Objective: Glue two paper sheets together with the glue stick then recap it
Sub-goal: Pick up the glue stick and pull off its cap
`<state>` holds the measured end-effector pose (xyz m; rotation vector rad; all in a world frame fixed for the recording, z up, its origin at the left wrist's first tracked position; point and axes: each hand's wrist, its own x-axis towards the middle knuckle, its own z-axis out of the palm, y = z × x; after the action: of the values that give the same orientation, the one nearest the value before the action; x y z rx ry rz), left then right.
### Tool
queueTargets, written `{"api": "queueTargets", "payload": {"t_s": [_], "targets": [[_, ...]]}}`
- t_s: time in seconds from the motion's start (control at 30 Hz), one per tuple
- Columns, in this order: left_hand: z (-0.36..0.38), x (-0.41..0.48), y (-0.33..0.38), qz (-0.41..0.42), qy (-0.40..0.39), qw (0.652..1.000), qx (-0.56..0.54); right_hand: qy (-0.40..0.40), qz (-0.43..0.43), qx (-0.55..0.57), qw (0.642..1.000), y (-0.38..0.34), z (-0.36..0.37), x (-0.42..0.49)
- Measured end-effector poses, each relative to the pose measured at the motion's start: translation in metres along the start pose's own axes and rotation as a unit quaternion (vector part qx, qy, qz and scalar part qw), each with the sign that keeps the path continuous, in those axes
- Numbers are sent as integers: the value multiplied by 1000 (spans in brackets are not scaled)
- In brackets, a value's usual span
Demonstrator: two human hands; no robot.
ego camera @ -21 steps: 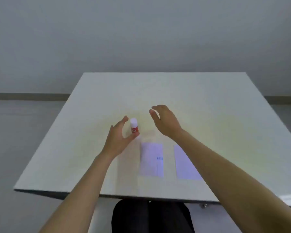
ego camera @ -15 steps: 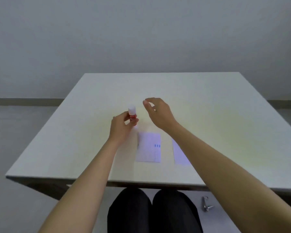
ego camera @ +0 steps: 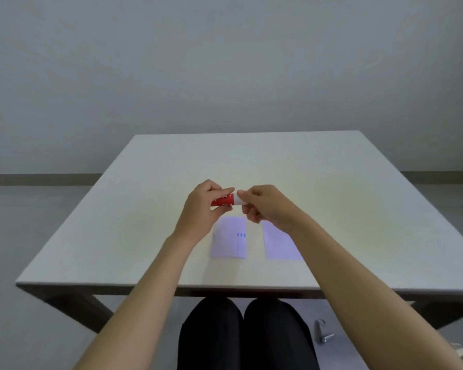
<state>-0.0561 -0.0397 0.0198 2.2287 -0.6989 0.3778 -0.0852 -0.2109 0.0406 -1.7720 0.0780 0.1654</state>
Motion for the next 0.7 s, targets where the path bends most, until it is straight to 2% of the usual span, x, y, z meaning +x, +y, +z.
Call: {"api": "queueTargets", "payload": {"t_s": [0.1, 0.2, 0.27, 0.37, 0.43, 0.5, 0.63, 0.7], "targets": [[1, 2, 4, -1, 2, 1000, 5, -38, -23, -7, 999, -4, -8, -4], [3, 6, 10, 8, 2, 1000, 10, 30, 33, -60, 997, -9, -4, -3], [5, 8, 12, 13, 0, 1000, 9, 66, 16, -64, 996, -10, -4, -1], [3, 10, 10, 1, 12, 1000, 8, 5, -15, -16, 1000, -10, -12, -1], [2, 12, 10, -4, 8, 1000, 10, 4, 34, -29, 999, -11, -15, -1], [3, 12, 10, 1, 0, 1000, 14, 39, 61, -45, 996, -11, -11, 0], [3, 12, 7, -33, -9, 999, 20, 59, -42, -15, 997, -7, -11, 3], [1, 8, 2, -83, -17, 996, 5, 114, -85, -33, 989, -5, -26, 7]]}}
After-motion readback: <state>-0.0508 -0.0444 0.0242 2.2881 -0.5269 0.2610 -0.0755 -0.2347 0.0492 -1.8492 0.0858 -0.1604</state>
